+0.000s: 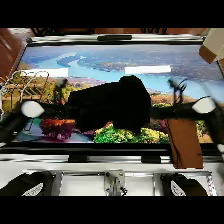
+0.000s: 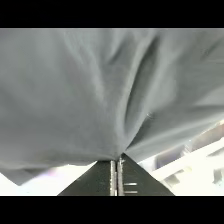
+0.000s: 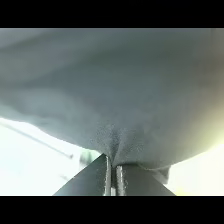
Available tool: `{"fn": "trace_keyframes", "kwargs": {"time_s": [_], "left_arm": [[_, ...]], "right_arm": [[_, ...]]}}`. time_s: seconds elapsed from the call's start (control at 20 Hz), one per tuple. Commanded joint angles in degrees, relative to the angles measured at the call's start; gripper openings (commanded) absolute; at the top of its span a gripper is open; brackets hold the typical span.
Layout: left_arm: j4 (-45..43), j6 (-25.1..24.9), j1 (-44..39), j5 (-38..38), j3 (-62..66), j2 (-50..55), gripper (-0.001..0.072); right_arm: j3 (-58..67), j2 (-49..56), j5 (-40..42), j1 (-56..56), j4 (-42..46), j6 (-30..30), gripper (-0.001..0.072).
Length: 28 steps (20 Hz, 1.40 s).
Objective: Fold the shirts.
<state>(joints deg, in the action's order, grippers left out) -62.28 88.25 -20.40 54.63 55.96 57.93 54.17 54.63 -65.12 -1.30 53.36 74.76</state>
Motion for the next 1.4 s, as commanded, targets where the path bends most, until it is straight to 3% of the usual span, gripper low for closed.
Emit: {"fn": "trace_keyframes", "kwargs": {"time_s": [0.0,0.1,0.2,0.45,0.65,0.75,0.85,1.0,1.15,1.35], "left_arm": [[-10.8,0.5,3.6,8.3,20.4,-10.2,0.0035],[-10.6,5.1,3.9,8.6,35.4,-13.6,0.0035],[-8.3,5.1,3.9,9.6,47.0,-14.9,0.0035],[-10.4,5.5,4.0,12.5,55.9,-14.9,0.0035],[-21.9,4.8,4.0,24.9,54.4,-9.2,0.0035],[-25.5,1.3,4.0,26.2,51.2,-4.9,0.0035],[-28.0,-1.1,4.0,25.9,48.6,1.2,0.0035],[-29.9,-3.7,5.1,23.6,47.2,13.4,0.0035],[-29.9,-3.5,8.2,18.6,47.2,24.9,0.0035],[-29.2,2.3,11.1,16.1,47.2,34.1,0.0036]], "right_arm": [[21.9,-9.9,6.9,-0.2,1.3,-6.9,0.0076],[33.2,-13.1,11.5,-0.2,4.5,-5.2,0.0076],[40.7,-14.6,13.8,-0.2,2.9,-2.6,0.0076],[45.1,-14.6,13.1,-0.2,-2.9,1.0,0.0076],[45.0,-9.1,-0.4,-0.2,8.3,7.8,0.0076],[45.0,-2.9,-10.6,-0.3,13.4,9.3,0.0076],[43.9,4.7,-14.8,-0.3,16.5,9.1,0.0076],[40.9,17.2,-10.9,-0.3,16.1,9.8,0.0076],[40.8,29.4,-1.9,-0.3,13.6,12.2,0.0076],[40.8,39.0,8.6,-0.4,8.3,19.2,0.0076]]}}
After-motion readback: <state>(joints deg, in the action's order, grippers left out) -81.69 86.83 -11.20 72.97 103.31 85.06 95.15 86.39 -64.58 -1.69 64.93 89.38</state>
